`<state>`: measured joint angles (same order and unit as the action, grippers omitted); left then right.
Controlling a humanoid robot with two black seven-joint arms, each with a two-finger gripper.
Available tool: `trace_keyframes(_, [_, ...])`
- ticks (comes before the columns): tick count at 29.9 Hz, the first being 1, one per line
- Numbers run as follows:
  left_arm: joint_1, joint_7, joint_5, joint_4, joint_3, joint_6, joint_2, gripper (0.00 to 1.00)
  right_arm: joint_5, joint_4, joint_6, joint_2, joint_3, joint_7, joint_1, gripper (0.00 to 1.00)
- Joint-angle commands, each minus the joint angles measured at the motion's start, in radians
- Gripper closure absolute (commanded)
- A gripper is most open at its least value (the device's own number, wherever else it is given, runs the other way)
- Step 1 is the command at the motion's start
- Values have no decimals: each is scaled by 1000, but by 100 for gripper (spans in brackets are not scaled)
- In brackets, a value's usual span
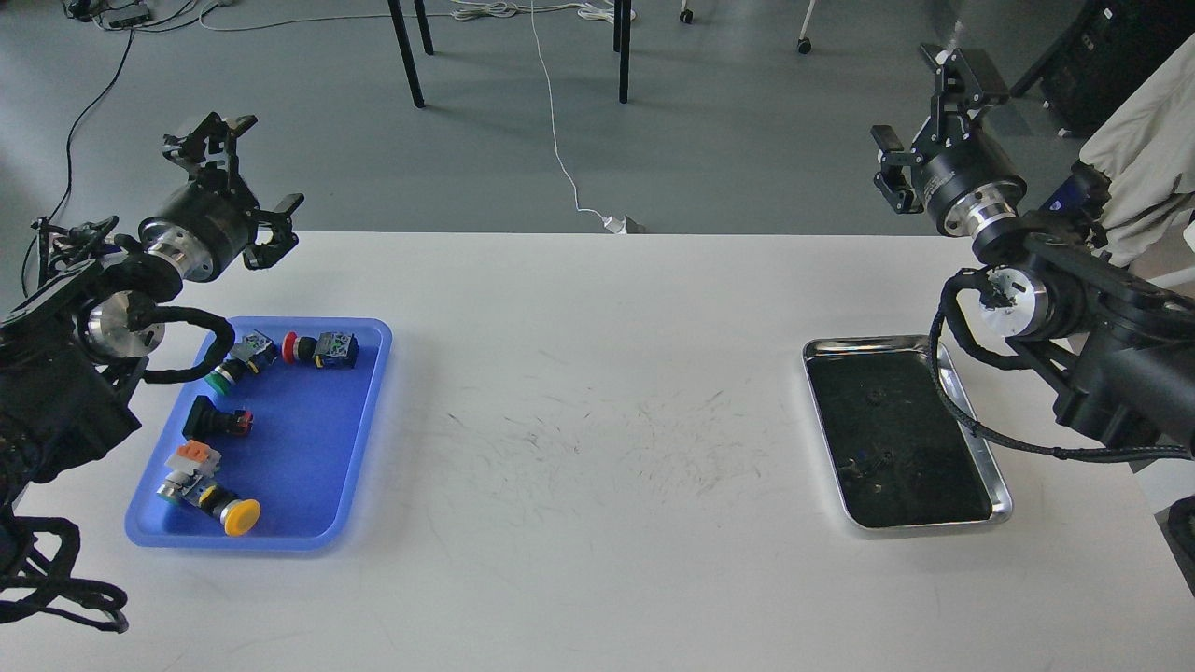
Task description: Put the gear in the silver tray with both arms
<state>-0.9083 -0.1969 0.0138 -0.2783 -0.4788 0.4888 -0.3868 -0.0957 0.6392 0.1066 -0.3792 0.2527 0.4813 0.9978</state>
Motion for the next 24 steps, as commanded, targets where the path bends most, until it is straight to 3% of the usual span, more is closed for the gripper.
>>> trace_keyframes(1, [0,4,0,1,-7,0,2,1,-25,2,-11,3,22,-58,-10,1])
trace_keyframes(3, [0,20,0,2,-11,0,2,1,-42,4,-16,3,26,-87,-21,1])
trace_keyframes(8, [0,56,17,2,-21,0,3,1,-49,8,-27,0,59,-102,-36,1])
trace_keyframes(24, [6,57,31,2,-35,0,11,1,-45,31,-48,-7,134,-95,-76,1])
